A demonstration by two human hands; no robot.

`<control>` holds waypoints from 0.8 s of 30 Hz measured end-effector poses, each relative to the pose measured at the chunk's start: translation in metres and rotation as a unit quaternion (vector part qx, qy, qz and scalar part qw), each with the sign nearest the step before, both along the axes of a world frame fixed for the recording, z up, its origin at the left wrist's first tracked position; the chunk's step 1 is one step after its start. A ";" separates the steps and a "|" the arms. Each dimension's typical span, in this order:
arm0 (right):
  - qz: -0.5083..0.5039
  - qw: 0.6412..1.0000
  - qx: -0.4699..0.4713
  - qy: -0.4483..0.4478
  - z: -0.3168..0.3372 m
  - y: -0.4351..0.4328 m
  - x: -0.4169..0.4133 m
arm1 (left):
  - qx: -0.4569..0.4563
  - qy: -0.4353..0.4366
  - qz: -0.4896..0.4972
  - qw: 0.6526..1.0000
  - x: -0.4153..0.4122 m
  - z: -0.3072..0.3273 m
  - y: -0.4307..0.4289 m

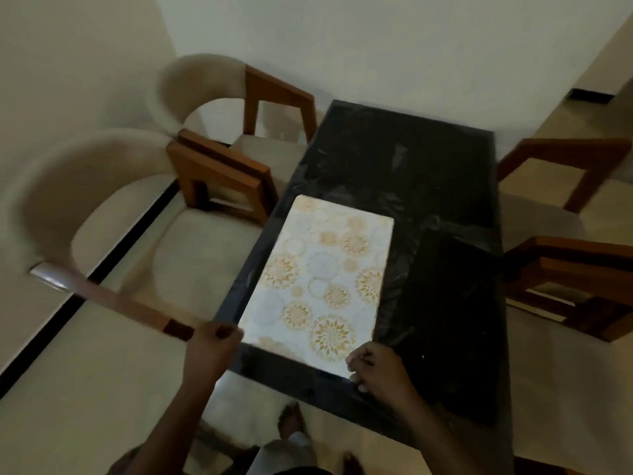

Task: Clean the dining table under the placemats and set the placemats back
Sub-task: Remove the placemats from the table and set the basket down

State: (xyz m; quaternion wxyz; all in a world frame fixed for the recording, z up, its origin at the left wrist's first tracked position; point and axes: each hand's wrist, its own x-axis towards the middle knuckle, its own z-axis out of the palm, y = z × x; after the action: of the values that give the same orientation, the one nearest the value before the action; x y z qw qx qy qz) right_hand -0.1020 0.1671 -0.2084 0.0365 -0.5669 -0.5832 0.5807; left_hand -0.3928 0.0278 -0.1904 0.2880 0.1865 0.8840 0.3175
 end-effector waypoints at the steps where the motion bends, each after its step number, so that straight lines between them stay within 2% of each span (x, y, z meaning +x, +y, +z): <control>1: 0.026 1.000 0.005 0.010 -0.001 -0.003 -0.004 | 0.007 -0.001 0.010 1.000 0.010 0.001 -0.008; 10: 0.230 0.972 0.034 0.039 0.005 -0.070 -0.024 | 0.052 -0.035 0.117 0.991 0.092 0.019 -0.105; 18: 0.308 0.951 0.002 0.036 0.002 -0.162 -0.064 | 0.071 -0.030 0.200 0.977 0.103 0.017 -0.222; 24: 0.348 0.937 -0.027 0.028 -0.010 -0.251 -0.109 | 0.065 -0.036 0.267 0.961 0.090 -0.008 -0.333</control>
State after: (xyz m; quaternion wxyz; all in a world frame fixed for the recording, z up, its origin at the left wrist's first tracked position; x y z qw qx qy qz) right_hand -0.2114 -0.0836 -0.2180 -0.1667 -0.3133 -0.7268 0.5881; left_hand -0.3028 -0.3051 -0.1982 0.2114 -0.0489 0.8683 0.4460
